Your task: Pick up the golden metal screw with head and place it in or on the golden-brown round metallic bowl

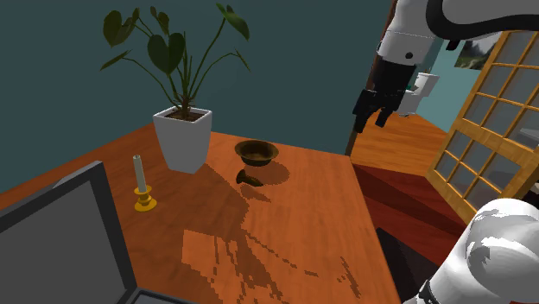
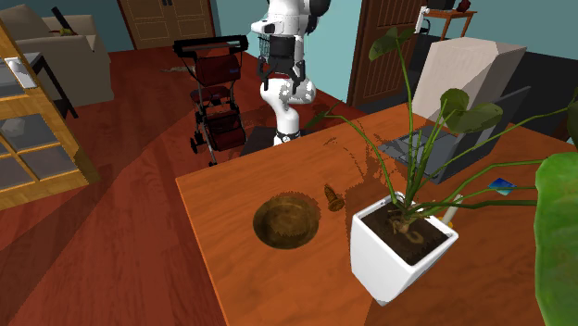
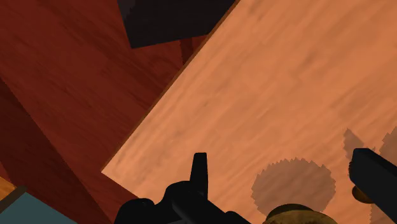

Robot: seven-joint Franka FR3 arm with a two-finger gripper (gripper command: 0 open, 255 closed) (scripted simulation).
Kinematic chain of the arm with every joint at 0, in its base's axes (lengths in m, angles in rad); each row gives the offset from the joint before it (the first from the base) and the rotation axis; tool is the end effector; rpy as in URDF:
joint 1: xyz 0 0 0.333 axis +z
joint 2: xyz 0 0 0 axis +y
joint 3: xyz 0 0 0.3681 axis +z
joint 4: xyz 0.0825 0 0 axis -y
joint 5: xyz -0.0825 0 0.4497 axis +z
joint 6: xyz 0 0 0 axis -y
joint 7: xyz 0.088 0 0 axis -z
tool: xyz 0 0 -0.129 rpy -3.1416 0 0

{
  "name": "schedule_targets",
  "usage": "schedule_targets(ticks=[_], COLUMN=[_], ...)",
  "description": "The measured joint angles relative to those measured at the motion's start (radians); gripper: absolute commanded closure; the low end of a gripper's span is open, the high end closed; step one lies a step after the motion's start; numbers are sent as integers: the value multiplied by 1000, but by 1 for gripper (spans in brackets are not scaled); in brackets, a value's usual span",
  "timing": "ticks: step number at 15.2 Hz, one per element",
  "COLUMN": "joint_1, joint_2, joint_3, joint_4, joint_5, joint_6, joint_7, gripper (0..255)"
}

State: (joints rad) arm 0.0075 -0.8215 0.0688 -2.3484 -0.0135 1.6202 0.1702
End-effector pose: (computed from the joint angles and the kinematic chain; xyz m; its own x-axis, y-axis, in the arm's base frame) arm 0.3311 0.0311 0.6254 0.9887 -0.1102 0.1013 -0.1155 -0.9922 0.0473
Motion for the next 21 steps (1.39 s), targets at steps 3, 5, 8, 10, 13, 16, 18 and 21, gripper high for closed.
schedule_targets(ticks=[3, 5, 8, 10, 13, 16, 18, 21], joint_1=[5, 13, 22, 27, 33, 37, 41, 46], joint_2=[38, 93, 176, 245, 343, 455, 531, 644], joint_3=[13, 40, 73, 97, 131, 168, 193, 224], joint_4=[7, 13, 21, 32, 65, 125, 158, 212], joint_5=[4, 12, 17, 17, 10, -5, -20, -53], joint_6=[28, 73, 141, 194, 253, 295, 331, 379], joint_7=[7, 25, 43, 59, 81, 111, 135, 167], gripper=[0, 0, 0, 0, 0, 0, 0, 0])
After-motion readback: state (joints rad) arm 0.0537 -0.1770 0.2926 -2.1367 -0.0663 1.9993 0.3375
